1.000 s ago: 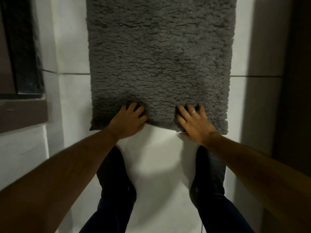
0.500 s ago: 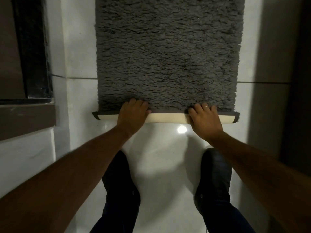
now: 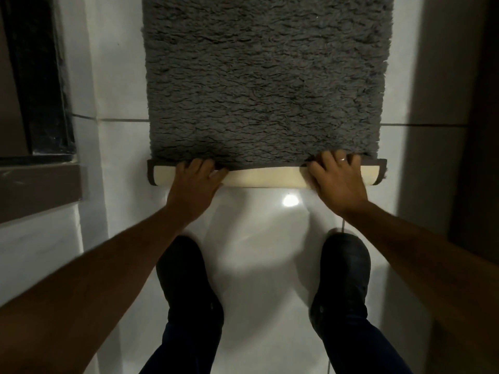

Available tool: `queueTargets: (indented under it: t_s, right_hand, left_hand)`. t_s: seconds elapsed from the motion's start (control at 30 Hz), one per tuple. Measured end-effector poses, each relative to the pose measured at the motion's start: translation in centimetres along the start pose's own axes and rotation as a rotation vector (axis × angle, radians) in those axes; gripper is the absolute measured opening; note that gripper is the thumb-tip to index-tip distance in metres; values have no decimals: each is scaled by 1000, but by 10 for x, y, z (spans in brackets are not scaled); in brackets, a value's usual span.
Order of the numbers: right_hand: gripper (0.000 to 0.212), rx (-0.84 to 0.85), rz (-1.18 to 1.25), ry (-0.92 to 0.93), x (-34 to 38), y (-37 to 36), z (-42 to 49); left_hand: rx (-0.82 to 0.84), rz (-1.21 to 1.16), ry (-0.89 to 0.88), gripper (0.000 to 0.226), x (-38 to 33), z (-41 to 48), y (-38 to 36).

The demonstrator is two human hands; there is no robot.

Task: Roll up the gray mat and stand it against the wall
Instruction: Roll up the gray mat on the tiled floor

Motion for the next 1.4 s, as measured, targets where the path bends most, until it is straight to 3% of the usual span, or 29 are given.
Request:
queueTargets:
  t_s: [0.17,0.27,0.43,0.5,0.6,0.67,0.8,0.87,0.97,1.03,1.2,1.3,1.4]
  right_hand:
    - [49,70,-6,92,6,-11,-15]
    - [30,33,50,78,-2,-8,-7]
    - [27,91,227,100,-14,-5,7]
    - [27,221,334,82,-20,-8,15]
    - [30,560,478,45,-16,-22,12]
    - [31,654,491,22,-9,-26,10]
    - [23,462,455,-93,-13,-20,22]
    - [20,308,409,-137,-15,-13,22]
    - [23,25,232,-138,-3,-2,5]
    - [34,-72,194,-92,9,2,-9]
    - [99,66,37,-27,10,-24,-17]
    - [109,97,16,-42,1,-19,18]
    - [105,96,3,-76,-15,-7,52]
  left_hand:
    - [-20,-83,34,30,2,9,9]
    - [-28,-148,28,25,6,12,13]
    - [24,-234,29,29,16,23,16]
    - [89,-315,36,34,17,23,16]
    - [267,-515,150,32,21,11,5]
    - [254,-519,230,26,21,4,5]
    - [-81,-202,202,16,-9,-2,21]
    - [-46,-212,189,45,-26,-11,9]
    - [174,-170,161,106,-35,-29,-26]
    - [231,-135,119,125,-29,-27,-34]
    - [248,-49,97,137,-7,10,-28]
    - [168,-44,129,131,4,32,-7]
    - [-56,-34,205,109,16,49,26]
Point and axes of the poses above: each hand's wrist, its own z-axis towards the middle knuckle, its own y-axis out of the back of the hand, x = y × z, the point moved 8 cm from there along z, towards the middle knuckle, and after that the axes turned 7 degrees about -z, right-handed, at the moved point
